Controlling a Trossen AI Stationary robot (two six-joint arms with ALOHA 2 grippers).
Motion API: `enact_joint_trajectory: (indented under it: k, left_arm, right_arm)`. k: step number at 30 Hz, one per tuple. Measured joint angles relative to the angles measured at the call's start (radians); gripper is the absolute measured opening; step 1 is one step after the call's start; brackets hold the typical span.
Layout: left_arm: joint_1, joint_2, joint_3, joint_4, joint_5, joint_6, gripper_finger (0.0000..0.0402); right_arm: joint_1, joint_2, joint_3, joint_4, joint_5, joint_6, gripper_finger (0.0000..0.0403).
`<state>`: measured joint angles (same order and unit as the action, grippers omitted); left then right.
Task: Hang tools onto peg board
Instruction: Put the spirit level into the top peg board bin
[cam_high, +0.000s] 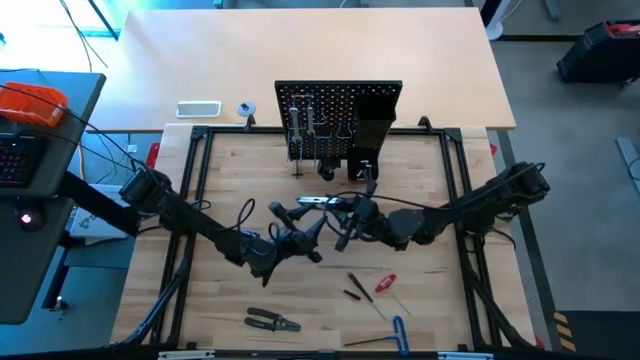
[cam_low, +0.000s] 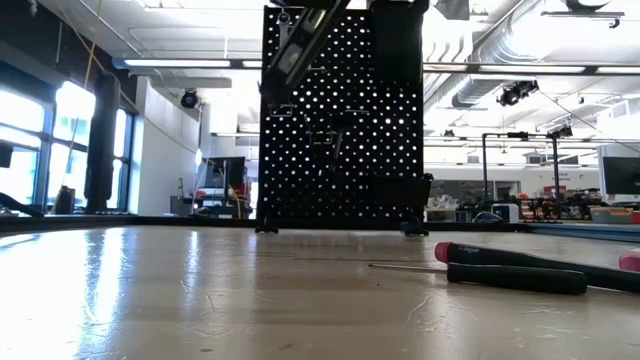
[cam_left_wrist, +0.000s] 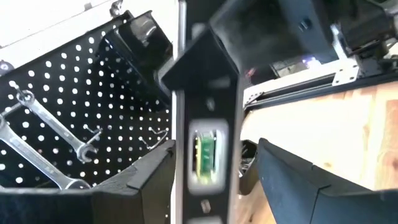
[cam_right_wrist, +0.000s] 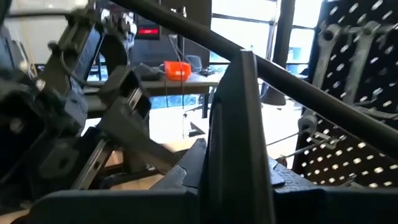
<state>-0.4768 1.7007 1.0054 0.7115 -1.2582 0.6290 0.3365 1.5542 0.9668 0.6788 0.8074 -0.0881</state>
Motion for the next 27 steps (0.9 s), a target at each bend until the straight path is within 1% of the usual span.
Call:
enact_joint_trajectory:
  k: [3, 7, 13, 15, 18, 23, 27]
  left_arm:
    - [-0.024, -0.011, 0.000, -0.003, -0.026, 0.030, 0.0209]
    - [-0.063, -0.036, 0.000, -0.001, -0.071, 0.065, 0.0210]
    - [-0.131, -0.047, 0.000, -0.015, -0.147, 0.104, 0.0210]
    - [-0.151, -0.047, -0.012, -0.018, -0.161, 0.099, 0.0211]
    - [-0.174, -0.047, -0.027, -0.059, -0.189, 0.043, 0.0211]
    - [-0.188, -0.047, -0.048, -0.166, -0.218, -0.075, 0.0211]
    - [-0.183, -0.046, -0.080, -0.177, -0.218, -0.139, 0.0211]
  right_arm:
    - [0.010, -0.048, 0.000, -0.038, 0.007, -0.019, 0.0048]
    - [0.020, -0.132, 0.000, -0.139, 0.023, -0.021, 0.0048]
    - [0.028, -0.286, 0.000, -0.274, 0.022, -0.030, 0.0048]
    - [0.029, -0.338, 0.000, -0.279, 0.016, -0.065, 0.0048]
    - [0.031, -0.412, 0.009, -0.282, -0.008, -0.127, 0.0048]
    - [0.028, -0.486, 0.121, -0.370, -0.066, -0.239, 0.0048]
    - [0.002, -0.495, 0.269, -0.530, -0.089, -0.310, 0.0048]
